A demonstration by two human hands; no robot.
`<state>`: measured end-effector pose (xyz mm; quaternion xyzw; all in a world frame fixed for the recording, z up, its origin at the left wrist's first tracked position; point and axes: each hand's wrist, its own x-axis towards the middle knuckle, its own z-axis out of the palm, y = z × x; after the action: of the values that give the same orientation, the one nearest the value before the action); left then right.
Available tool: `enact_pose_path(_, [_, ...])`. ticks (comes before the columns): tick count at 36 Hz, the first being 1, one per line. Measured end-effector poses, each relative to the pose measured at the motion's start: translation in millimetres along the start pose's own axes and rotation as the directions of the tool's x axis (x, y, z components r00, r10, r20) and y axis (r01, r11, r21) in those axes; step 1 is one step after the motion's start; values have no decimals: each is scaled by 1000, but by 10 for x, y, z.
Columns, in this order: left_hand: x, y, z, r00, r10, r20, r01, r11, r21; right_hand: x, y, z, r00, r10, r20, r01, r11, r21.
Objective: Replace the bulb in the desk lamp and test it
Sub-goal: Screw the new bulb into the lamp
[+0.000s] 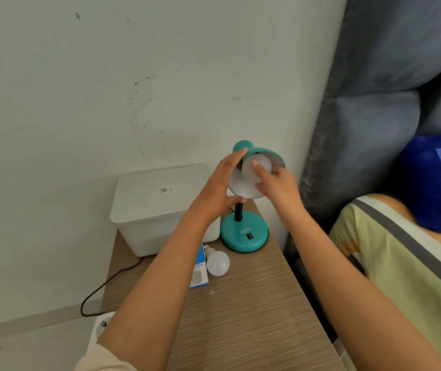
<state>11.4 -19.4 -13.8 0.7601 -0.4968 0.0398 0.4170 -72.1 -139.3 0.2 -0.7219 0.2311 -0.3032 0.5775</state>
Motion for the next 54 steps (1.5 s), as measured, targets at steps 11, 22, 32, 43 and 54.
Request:
enact_pose_path(11, [9, 0, -5, 1000, -7, 2, 7, 1000, -9, -91, 37, 104, 986, -151, -70, 142, 983, -112])
enact_pose_path(22, [23, -23, 29, 1000, -2, -4, 2, 1000, -7, -118, 41, 120, 957, -263, -125, 235, 952, -198])
enact_pose_path(32, [40, -12, 27, 1000, 12, -5, -12, 1000, -3, -139, 3, 181, 965, -144, -220, 146, 989, -7])
enact_pose_path(43, [58, 88, -48, 998, -15, 62, 13, 1000, 26, -149, -31, 66, 957, -249, -147, 228, 963, -142])
enact_pose_path(54, [-97, 279, -150, 992, -100, 82, 75, 961, 266, -415, -115, -219, 969, -243, 44, 243, 905, -350])
